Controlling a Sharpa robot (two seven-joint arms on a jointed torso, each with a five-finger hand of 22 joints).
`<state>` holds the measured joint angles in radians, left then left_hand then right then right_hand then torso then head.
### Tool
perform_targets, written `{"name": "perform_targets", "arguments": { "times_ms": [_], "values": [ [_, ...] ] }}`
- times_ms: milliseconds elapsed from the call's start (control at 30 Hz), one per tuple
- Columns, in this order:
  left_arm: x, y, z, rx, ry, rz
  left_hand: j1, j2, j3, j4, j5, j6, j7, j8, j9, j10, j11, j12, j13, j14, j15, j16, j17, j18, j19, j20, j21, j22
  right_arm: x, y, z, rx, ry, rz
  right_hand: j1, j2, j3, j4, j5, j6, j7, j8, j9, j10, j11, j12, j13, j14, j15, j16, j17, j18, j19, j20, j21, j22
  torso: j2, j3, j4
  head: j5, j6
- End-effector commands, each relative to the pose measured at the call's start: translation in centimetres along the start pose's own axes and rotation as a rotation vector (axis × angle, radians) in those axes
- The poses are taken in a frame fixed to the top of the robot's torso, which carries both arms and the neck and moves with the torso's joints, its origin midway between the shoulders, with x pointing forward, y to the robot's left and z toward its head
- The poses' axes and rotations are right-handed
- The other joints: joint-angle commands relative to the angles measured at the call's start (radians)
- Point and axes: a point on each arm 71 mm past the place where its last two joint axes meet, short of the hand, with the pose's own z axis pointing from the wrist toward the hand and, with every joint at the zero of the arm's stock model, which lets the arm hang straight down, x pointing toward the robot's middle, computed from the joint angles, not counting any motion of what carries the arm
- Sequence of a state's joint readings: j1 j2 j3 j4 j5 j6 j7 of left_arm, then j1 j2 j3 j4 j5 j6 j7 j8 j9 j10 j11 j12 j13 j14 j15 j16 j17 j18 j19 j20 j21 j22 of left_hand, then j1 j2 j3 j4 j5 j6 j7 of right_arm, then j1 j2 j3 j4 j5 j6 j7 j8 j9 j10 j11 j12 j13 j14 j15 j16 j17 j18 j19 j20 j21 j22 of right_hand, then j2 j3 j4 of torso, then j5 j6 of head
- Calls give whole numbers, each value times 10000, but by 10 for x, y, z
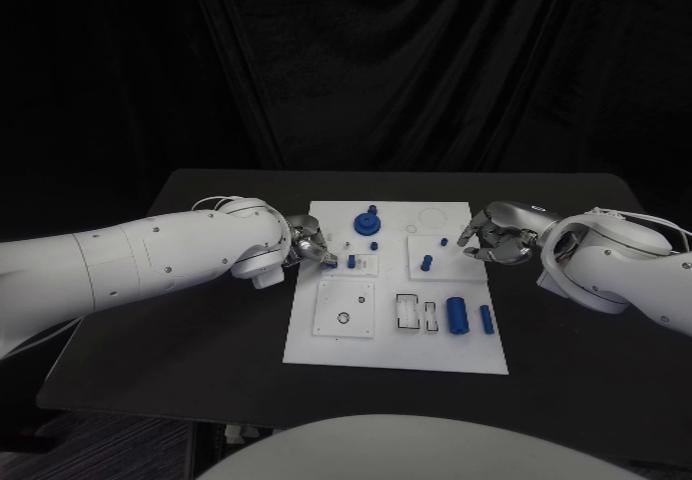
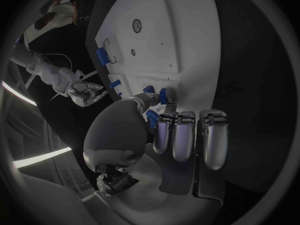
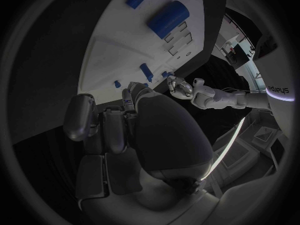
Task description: Assemble the parts on the task board
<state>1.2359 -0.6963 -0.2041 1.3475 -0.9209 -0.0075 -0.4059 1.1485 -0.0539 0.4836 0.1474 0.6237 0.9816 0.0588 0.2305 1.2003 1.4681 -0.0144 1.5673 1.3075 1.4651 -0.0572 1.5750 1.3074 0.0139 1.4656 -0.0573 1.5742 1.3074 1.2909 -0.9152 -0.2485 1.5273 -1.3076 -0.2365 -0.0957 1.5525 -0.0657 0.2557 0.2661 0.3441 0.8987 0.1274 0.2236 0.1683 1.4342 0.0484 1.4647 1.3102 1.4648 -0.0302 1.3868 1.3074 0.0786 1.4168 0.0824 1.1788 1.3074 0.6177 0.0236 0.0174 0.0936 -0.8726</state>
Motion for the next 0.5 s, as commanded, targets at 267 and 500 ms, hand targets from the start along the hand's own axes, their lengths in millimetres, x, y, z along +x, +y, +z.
{"name": "perform_targets", "arguments": {
  "times_ms": [267, 500],
  "values": [
    [2, 3, -3, 307, -758, -409, -315, -113, 822, -918, -979, 81, -98, 131, 120, 1027, -26, 35, 2633, 1057, -15, -42, 2634, -139, 1052, -49, -34, 2634, 2, -3, 0, 235, 131, -13, -19, 111, 48, -13, 45, -6, 43, -45, -16, -95, -8, -32, 1054, 416, 54, -55, 793, 97, -70, -8, -93, 1291, 2, -6, -2, 18, 0],
    [0, 3, -2, 311, -875, -436, -403, -45, 763, -862, -1453, 94, -123, 124, 121, 1027, -49, 35, 2633, 1057, -41, -42, 2634, -139, 1052, -78, -34, 2634, 2, -2, 0, 220, 147, -15, -19, 111, 48, -13, 45, -6, 43, -45, -16, -95, -8, -32, 1054, 416, 54, -55, 793, 97, -70, -8, -93, 1291, 2, 0, 4, 10, 0]
  ]
}}
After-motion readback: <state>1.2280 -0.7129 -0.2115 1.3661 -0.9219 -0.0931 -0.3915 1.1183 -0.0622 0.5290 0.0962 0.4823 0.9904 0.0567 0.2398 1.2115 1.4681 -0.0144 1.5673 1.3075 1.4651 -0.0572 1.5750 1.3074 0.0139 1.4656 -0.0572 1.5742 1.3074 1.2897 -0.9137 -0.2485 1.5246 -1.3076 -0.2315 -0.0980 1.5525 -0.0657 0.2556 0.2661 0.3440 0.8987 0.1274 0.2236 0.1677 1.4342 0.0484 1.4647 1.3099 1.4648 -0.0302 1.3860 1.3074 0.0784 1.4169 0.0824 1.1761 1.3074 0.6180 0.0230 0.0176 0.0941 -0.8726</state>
